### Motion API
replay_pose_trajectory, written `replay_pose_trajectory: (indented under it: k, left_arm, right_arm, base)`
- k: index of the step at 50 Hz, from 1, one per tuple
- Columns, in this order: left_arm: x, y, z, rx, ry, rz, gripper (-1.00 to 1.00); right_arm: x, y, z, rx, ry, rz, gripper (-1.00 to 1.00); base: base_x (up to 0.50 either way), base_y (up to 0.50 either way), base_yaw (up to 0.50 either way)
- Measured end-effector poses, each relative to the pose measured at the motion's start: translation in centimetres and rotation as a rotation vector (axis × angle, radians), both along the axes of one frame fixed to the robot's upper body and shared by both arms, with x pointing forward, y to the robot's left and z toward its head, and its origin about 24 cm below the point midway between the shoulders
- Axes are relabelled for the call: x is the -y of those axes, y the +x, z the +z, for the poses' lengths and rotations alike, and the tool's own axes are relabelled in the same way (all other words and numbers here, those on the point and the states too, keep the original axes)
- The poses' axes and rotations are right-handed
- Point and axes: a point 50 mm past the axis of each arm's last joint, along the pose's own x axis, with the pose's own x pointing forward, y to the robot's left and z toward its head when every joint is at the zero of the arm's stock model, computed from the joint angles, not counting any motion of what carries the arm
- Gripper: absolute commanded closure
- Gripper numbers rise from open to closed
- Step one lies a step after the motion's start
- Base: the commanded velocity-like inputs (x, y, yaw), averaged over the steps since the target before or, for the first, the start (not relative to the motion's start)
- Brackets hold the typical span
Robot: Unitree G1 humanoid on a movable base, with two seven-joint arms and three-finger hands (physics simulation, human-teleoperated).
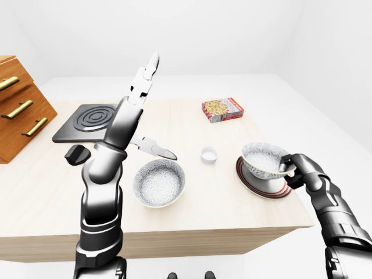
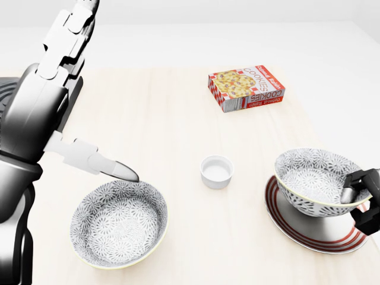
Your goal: Pick the akita bowl from table center and place it on the plate.
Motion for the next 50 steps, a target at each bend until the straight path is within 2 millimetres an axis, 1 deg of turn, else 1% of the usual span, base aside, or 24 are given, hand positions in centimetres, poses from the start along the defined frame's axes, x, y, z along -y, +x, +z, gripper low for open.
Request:
replay_pose_trajectory:
  k: [19,20,21,22,23,34,40,43,46,50]
  left_arm:
    - [0.0,0.1,-0.2,-0.009,0.002,0.002,-1.00]
    - [0.0,0.1,-0.2,-0.009,0.002,0.002,-1.00]
    - [0.0,0.0,-0.2,-0.009,0.002,0.002,-1.00]
    - [0.0,0.0,-0.2,-0.009,0.002,0.002,-1.00]
    - [0.0,0.0,-0.2,-0.009,0.002,0.002,-1.00]
    - [0.0,0.0,-0.3,-0.013,0.004,0.003,-1.00]
    - [0.0,0.0,-0.3,-0.010,0.005,0.003,-1.00]
    - [0.0,0.0,-0.2,-0.008,0.004,0.003,-1.00]
    - [0.1,0.0,-0.1,-0.004,0.004,0.001,-1.00]
    - [0.1,0.0,0.1,0.004,0.005,-0.001,-1.00]
  right_arm:
    - [0.6,-0.7,-0.8,-0.016,-0.028,-0.022,1.00]
    - [0.6,-0.7,-0.9,-0.017,-0.030,-0.023,0.14]
    - [0.6,-0.8,-0.9,-0.016,-0.028,-0.023,-0.09]
    - [0.6,-0.8,-0.9,-0.011,-0.027,-0.027,-0.40]
    - [0.6,-0.8,-0.8,-0.006,-0.026,-0.031,-1.00]
    - [0.6,-1.5,-0.4,-0.011,-0.056,-0.034,-1.00]
    - [0.6,-2.5,0.6,-0.007,-0.081,-0.024,-1.00]
    - [0.4,-3.0,1.7,0.012,-0.075,-0.013,-1.00]
    - [0.0,-3.3,3.3,0.041,-0.061,0.003,-1.00]
    - [-1.5,-3.1,6.1,0.107,-0.062,0.085,-1.00]
  base:
    - [0.00,0.00,0.00]
    - [0.00,0.00,0.00]
    - [0.00,0.00,0.00]
    - [0.00,0.00,0.00]
    - [0.00,0.00,0.00]
    - [0.00,0.00,0.00]
    - [0.00,0.00,0.00]
    - [0.00,0.00,0.00]
    - [0.00,0.00,0.00]
    - [0.00,0.00,0.00]
